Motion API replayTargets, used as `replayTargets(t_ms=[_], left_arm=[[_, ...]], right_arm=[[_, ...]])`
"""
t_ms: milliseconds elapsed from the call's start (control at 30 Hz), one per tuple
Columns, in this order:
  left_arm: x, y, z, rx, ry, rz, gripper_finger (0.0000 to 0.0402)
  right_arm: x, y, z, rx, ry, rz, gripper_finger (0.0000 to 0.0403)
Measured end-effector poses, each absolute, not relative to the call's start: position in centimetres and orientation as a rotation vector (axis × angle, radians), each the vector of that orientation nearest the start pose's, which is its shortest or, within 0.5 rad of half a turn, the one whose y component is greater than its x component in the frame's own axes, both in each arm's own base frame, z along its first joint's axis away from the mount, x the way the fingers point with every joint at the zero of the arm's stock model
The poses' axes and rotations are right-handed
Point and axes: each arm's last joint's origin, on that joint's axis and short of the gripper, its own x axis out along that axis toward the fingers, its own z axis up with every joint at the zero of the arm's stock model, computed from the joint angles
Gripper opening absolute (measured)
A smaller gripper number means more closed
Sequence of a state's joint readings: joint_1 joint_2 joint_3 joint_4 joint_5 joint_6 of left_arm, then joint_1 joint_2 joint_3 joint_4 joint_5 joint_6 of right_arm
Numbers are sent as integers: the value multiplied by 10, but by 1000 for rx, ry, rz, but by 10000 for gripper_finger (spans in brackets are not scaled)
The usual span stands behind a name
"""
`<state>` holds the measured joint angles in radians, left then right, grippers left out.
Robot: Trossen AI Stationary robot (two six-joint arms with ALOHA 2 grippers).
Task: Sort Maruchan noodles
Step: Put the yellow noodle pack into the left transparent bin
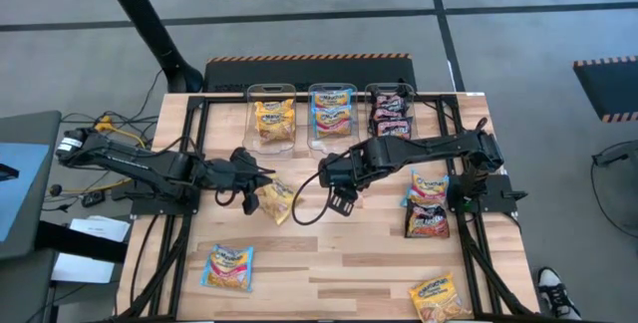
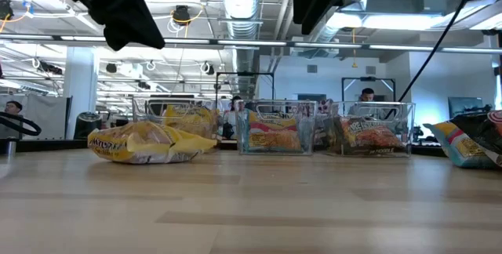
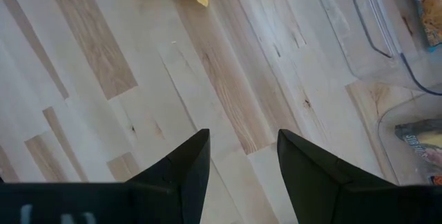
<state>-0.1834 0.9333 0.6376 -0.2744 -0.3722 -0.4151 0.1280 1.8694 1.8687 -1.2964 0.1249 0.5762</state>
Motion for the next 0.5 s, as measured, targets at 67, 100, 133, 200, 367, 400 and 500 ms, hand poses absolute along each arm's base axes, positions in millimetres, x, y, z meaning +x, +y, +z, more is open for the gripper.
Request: replayTargets(t_ms=[67,100,133,200,367,400,500], left_arm=[[193,-24,251,-239,499,297,0],[194,-23,251,-240,499,301,0],[194,-21,251,-242,497,307,0],[195,-18,252,-261,485,298,3],[200,-7,257,-300,453,220,36],[200,-5,257,-305,448,207,46],[202,3,261,-329,413,190,81]], right_arm=[[366,43,323,331,1240,-365,193],[366,43,323,331,1240,-365,193],[366,44,323,331,1240,-364,193],[366,44,323,331,1240,-364,193],[366,44,323,331,1240,-364,193],[366,44,323,331,1240,-364,193],[366,44,323,331,1240,-364,193]])
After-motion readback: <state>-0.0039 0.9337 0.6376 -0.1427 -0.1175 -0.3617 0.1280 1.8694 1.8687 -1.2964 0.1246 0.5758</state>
